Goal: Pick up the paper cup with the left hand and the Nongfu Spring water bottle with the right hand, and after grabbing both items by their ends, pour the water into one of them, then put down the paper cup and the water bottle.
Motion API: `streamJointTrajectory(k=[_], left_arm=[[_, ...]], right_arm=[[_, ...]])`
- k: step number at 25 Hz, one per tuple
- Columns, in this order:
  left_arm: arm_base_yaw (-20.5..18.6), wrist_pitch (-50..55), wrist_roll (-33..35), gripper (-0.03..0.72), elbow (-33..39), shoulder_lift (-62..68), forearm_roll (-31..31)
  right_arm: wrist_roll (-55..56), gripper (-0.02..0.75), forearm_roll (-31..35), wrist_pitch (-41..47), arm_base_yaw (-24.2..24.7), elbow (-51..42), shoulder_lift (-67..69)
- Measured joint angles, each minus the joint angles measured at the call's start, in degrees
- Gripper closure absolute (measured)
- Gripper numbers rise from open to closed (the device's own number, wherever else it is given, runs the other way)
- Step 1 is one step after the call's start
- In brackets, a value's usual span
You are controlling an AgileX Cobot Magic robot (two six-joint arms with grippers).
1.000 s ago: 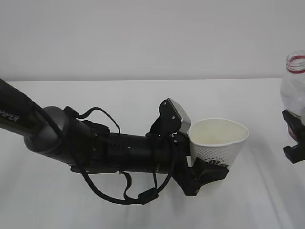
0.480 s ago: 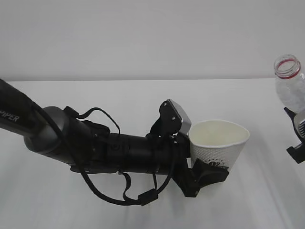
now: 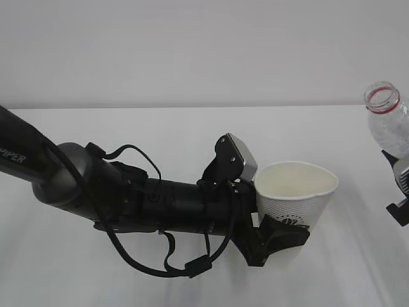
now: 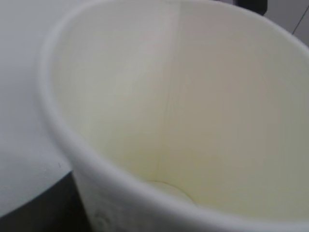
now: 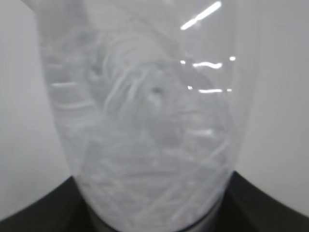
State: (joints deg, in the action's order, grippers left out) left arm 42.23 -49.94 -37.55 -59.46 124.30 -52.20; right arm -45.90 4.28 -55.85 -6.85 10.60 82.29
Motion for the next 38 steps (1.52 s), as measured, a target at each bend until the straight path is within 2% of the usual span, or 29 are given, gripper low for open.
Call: streamJointTrajectory(k=[10, 24, 32, 38], left_arm=[[0.0, 0.0, 0.0, 0.177, 0.0, 0.0, -0.12], [3.18, 1.58, 0.0, 0.177, 0.0, 0.0, -0.12], [3.18, 3.46, 0.0, 0.177, -4.27, 0.0, -0.12], [3.18, 4.31, 0.0, 0.177, -4.56, 0.0, -0.12]], right_arm=[[1.18, 0.316, -0.35, -4.5, 0.0, -0.42, 0.0], [-8.42, 0.316, -0.57, -5.06, 0.0, -0.42, 0.0], [-13.58, 0.316, -0.47, -5.06, 0.0, -0.42, 0.0], [-16.58, 0.316, -0.35, -5.06, 0.0, -0.42, 0.0]])
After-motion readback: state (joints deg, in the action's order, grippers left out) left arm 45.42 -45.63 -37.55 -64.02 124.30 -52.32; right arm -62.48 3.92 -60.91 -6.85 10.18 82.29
